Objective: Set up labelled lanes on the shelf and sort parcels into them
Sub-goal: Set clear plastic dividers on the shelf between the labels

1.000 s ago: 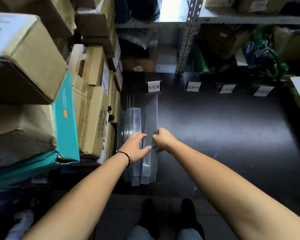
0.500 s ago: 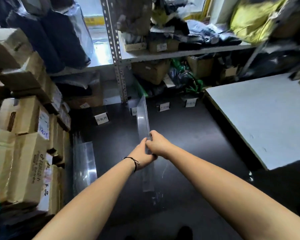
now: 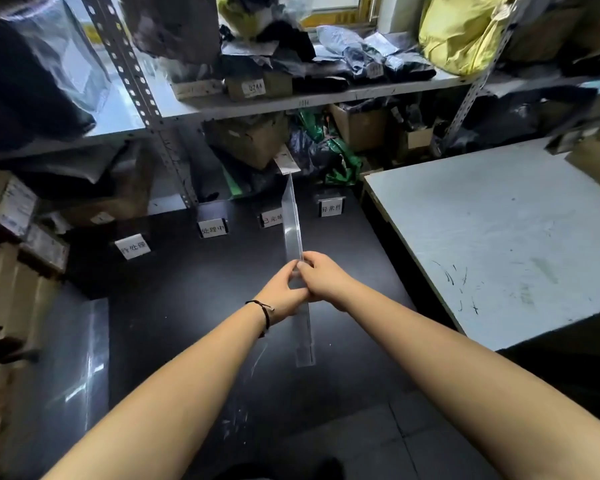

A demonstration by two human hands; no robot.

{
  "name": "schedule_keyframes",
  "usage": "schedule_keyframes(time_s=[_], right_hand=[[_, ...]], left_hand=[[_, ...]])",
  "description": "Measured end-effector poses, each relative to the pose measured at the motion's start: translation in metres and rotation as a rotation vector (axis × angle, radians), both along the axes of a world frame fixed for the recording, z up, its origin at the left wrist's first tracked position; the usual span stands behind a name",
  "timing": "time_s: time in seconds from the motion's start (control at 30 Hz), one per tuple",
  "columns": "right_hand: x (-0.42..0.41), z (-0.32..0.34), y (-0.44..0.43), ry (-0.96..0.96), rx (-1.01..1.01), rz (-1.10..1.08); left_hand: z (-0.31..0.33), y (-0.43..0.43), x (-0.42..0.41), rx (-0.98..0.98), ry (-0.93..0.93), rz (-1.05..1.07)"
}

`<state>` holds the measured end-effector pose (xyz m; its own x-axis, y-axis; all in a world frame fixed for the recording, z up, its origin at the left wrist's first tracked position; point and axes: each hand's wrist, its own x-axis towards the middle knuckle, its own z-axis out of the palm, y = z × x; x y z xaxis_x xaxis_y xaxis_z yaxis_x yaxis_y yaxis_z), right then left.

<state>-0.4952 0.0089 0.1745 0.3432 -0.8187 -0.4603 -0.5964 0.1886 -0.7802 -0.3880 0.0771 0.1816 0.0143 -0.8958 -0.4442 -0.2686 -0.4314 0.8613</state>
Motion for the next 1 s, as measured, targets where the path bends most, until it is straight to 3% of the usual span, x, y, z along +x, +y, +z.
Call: schedule_keyframes(time_s=[0.23, 0.5, 1.0], right_hand=[[-0.039, -0.03, -0.062, -0.025, 0.078, -0.009], [-0.028, -0.066, -0.134, 0.023, 0.097, -0.014], [0.016, -0.116, -0.236, 0.08, 0.17, 0.098]], left_hand=[[-0.028, -0.052, -0.028, 0.042, 0.053, -0.002], [-0.061, -0.113, -0.031, 0.09, 0.089, 0.027], [-0.118, -0.149, -0.033, 0.275, -0.053, 0.003]])
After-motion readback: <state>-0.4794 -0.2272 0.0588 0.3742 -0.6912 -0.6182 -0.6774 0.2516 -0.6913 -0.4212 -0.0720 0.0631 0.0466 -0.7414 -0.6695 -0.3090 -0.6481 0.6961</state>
